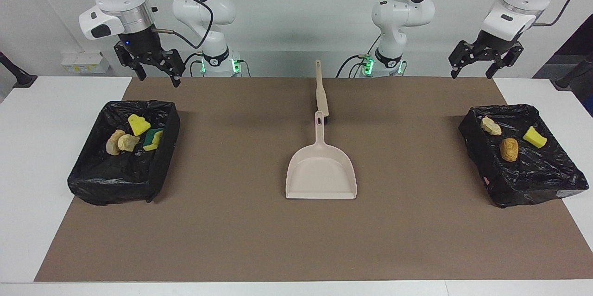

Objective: Sweep and dump trash in bin

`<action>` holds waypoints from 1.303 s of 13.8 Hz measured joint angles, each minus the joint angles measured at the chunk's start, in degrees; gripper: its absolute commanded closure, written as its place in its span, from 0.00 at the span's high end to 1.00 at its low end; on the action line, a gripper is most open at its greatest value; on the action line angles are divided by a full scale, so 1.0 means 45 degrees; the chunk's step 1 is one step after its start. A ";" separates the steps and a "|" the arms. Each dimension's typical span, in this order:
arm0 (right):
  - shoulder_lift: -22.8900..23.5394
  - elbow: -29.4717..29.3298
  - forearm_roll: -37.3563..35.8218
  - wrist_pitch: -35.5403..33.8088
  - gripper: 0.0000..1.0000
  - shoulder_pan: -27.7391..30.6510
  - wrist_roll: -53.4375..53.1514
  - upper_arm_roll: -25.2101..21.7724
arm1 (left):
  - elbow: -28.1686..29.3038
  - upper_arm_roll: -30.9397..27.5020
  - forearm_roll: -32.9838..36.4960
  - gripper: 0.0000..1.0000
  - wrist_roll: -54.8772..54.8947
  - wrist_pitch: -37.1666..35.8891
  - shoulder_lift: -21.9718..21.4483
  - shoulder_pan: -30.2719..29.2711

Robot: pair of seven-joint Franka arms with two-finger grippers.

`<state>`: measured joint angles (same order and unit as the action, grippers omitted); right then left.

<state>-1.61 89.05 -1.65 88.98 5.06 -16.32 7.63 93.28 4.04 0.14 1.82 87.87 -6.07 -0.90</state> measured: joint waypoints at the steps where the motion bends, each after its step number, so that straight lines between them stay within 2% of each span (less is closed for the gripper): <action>1: 0.0000 0.0000 0.0000 0.0000 1.00 0.0000 0.0000 0.0000 | 0.0003 0.0057 0.0000 1.00 0.0000 0.0000 0.0000 -0.0009; 18: 0.0000 -0.0004 0.0000 -0.0004 1.00 0.0007 0.0000 0.0000 | 0.0033 0.0173 -0.0004 1.00 -0.0375 0.0005 0.0000 -0.0051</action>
<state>-1.61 89.03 -1.65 88.96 5.09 -16.32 7.63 93.43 4.82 0.12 0.13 87.90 -6.07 -1.13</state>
